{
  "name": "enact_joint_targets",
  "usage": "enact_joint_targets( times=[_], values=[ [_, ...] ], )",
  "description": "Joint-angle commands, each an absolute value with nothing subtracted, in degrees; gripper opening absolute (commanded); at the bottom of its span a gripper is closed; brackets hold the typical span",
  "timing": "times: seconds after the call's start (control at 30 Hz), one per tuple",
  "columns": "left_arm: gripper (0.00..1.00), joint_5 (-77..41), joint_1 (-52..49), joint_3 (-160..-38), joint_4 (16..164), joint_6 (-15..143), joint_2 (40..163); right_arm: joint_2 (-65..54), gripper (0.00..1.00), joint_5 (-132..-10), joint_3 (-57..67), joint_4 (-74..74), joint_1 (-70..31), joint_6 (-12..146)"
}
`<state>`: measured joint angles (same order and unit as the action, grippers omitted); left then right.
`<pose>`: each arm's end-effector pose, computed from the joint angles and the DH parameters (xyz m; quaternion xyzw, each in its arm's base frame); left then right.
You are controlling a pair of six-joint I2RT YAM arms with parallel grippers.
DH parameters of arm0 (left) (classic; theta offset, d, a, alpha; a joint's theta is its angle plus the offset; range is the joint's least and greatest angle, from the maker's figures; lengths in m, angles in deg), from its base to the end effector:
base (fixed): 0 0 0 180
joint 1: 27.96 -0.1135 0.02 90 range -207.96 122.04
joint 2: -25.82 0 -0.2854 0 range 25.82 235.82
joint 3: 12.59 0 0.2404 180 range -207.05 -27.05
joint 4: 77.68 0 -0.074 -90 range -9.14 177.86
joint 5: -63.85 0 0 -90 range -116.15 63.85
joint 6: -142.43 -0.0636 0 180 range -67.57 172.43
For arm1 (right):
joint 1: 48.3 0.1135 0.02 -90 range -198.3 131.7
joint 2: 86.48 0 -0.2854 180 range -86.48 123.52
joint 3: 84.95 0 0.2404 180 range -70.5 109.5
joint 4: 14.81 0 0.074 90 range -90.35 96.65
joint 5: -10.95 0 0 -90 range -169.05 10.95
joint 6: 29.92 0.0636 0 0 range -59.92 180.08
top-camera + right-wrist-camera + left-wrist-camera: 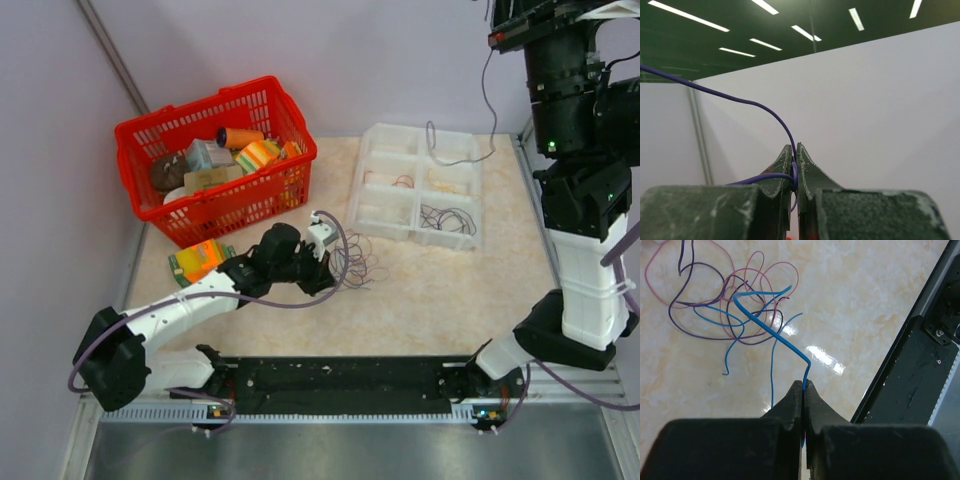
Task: Untangle the cables
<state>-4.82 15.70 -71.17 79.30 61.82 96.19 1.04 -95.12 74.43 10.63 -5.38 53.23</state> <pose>0.1785 -0.2023 0.2571 0.3385 0.8070 -0.3500 0.3341 0.1406 0.1067 0.7250 -0.0369 0.3881 0.2353 0.8903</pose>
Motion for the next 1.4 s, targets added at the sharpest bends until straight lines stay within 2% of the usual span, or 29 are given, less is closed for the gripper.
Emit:
enact_joint_targets(
  times=[0.0, 0.17, 0.3, 0.63, 1.0, 1.37],
  values=[
    [0.0, -7.07, 15.9, -69.41, 79.42, 64.12, 93.41, -0.61, 0.0, -101.02, 74.01, 6.07, -6.81, 45.76],
    [0.0, -7.25, 15.9, -72.3, 76.35, 61.84, 93.49, -5.44, 0.0, -106.89, 56.46, 2.29, -8.3, 44.52],
    [0.0, -5.59, 15.9, -77.57, 71.44, 59.39, 95.07, -10.01, 0.0, -105.42, 45.02, 11.14, -18.04, 63.91],
    [0.0, -3.38, 15.9, -92.25, 60.88, 54.81, 94.47, -17.84, 0.0, -107.53, 16.54, 7.91, -25.09, 65.79],
    [0.0, -8.56, 15.81, -105.26, 57.19, 52.87, 92.88, -17.05, 0.0, -105.68, 4.48, 4.92, -32.65, 67.29],
    [0.0, -13.31, 15.28, -116.77, 54.64, 49.54, 93.23, -8.53, 0.0, -101.46, -3.78, 3.51, -35.64, 70.27]
  ],
)
